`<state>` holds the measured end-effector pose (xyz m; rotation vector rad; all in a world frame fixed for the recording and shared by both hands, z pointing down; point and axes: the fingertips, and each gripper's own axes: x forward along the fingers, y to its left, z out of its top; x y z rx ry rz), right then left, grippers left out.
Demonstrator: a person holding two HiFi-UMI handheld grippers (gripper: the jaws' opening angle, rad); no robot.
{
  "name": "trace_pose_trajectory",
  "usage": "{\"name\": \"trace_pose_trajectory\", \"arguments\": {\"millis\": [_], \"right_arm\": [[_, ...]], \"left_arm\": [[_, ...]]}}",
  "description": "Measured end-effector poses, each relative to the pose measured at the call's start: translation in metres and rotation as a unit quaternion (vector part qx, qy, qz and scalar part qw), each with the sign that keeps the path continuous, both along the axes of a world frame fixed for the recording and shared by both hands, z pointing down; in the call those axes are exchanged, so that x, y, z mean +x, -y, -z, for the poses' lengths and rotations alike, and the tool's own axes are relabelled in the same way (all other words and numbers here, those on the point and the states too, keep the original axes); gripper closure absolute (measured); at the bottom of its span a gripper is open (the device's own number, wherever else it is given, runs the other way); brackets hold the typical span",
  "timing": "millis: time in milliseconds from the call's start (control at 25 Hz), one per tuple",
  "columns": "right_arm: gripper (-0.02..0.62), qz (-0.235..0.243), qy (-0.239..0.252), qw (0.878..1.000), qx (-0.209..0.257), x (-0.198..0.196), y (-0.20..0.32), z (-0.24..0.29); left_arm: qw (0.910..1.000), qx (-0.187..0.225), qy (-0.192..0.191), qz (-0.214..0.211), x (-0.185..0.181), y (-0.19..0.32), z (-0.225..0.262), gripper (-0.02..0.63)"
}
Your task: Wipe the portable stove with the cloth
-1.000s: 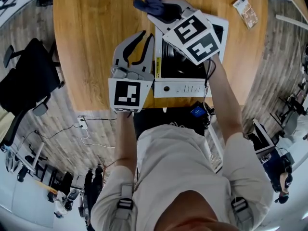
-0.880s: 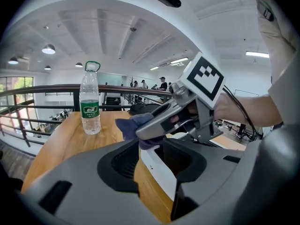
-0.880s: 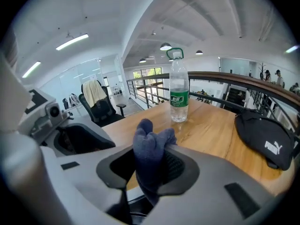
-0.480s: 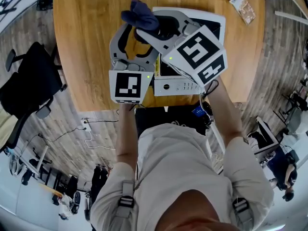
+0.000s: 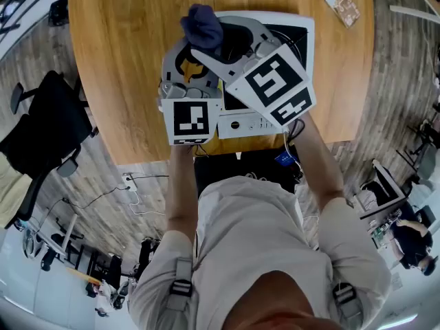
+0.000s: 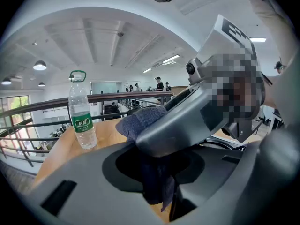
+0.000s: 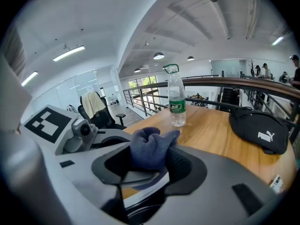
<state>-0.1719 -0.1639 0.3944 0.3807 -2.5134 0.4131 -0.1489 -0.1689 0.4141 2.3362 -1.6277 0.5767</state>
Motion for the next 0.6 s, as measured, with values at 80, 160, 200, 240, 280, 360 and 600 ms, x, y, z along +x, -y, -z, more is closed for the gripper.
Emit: {"name": "trace_pose_trajectory", "arguments": {"millis": [80, 160, 200, 240, 280, 360, 600], "right_arm": [[0.356, -0.007, -0.004, 1.000, 0.004, 0.005, 0.004, -0.002], [0.330, -0.012, -0.006, 1.000, 0.007, 0.009, 0.008, -0.003], [0.318, -0.013, -0.005, 1.000, 0.007, 0.011, 0.010, -0.002], [0.307, -0.014, -0.003, 1.000, 0.005, 0.013, 0.010, -0.002], [0.296, -0.015, 0.000, 1.000, 0.004, 0.016, 0.011, 0.000], [0.295, -0.021, 0.000, 1.000, 0.005, 0.023, 0.014, 0.000], [0.471, -0.060, -0.035, 0.998, 0.011, 0.058, 0.024, -0.019]], "left_arm": [[1.0000, -0.001, 0.004, -0.003, 0.003, 0.003, -0.003, 0.473], [1.0000, -0.003, 0.005, -0.001, 0.003, 0.006, -0.005, 0.477], [1.0000, -0.004, 0.005, 0.002, 0.001, 0.007, -0.007, 0.479], [0.9999, -0.006, 0.005, 0.007, -0.001, 0.009, -0.008, 0.482], [0.9999, -0.008, 0.004, 0.014, -0.005, 0.011, -0.010, 0.483], [0.9996, -0.010, 0.001, 0.028, -0.015, 0.016, -0.013, 0.488], [0.9990, -0.027, 0.012, 0.034, -0.029, 0.026, -0.031, 0.491]]}}
